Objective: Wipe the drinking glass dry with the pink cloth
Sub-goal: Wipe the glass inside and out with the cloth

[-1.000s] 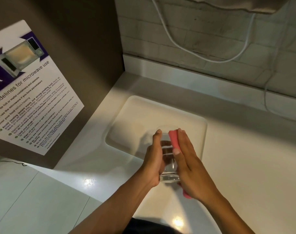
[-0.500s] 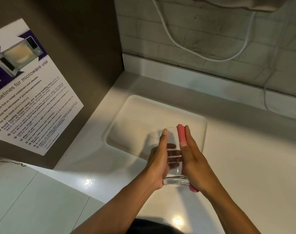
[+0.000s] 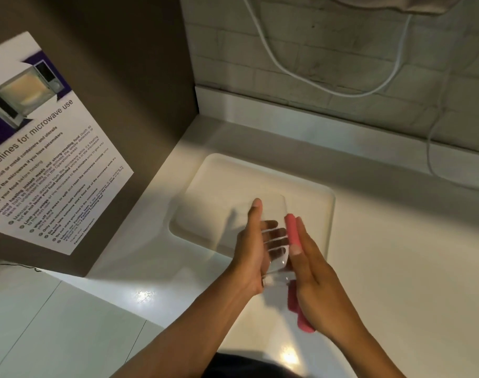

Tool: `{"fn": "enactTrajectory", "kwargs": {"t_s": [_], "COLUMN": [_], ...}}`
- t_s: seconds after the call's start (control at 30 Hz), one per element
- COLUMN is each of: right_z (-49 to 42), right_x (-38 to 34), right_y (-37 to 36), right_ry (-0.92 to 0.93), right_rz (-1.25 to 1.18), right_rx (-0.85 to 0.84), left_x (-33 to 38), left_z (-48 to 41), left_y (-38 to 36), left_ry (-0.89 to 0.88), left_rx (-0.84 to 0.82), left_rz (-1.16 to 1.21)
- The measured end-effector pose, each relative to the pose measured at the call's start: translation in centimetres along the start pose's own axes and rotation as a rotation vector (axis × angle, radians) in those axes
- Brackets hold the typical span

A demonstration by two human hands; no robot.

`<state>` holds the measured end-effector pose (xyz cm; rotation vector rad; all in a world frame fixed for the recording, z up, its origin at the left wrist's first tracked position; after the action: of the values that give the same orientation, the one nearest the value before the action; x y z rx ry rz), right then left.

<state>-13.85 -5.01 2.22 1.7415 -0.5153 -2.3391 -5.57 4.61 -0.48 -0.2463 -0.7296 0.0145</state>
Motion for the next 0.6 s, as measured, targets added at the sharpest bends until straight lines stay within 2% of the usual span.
{"fn": "enactTrajectory", "kwargs": {"t_s": [0.13, 0.3, 0.37, 0.5, 0.6], "right_z": [1.4, -0.2, 0.5, 1.9, 0.8], "right_x": [0.2, 0.2, -0.1, 0.8, 0.2], "right_y": [-1.1, -0.1, -0.5, -1.4, -0.7], "right_ry": [0.139, -0.002, 0.029, 0.157, 0.038], "right_rz": [0.214, 0.018, 0.041, 0.273, 0.146], "right_rx": [-0.107, -0.014, -0.040, -0.113, -0.046], "left_x": [0.8, -0.2, 0.2, 0.4, -0.4], "left_z": [-0.5, 0.1, -0.1, -0.5, -0.2], "left_y": [1.0, 0.3, 0.4, 1.0, 0.6], "left_ry": [0.015, -0.014, -0.033, 0.016, 0.008], "left_rx": [0.081, 0.030, 0.070, 0.082, 0.056], "left_rz": [0.027, -0.053, -0.023, 0.034, -0.008]}}
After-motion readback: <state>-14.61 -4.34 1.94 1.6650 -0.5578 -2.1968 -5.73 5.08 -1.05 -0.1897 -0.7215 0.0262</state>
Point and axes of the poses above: each hand's wrist, its own z-axis away from the middle knuckle, its own y-axis out of the back of the hand, x = y × z, the point moved 2 cm from there along -z, towards the middle knuckle, and after that the axes turned 6 degrees about -z, right-handed, at the moved point
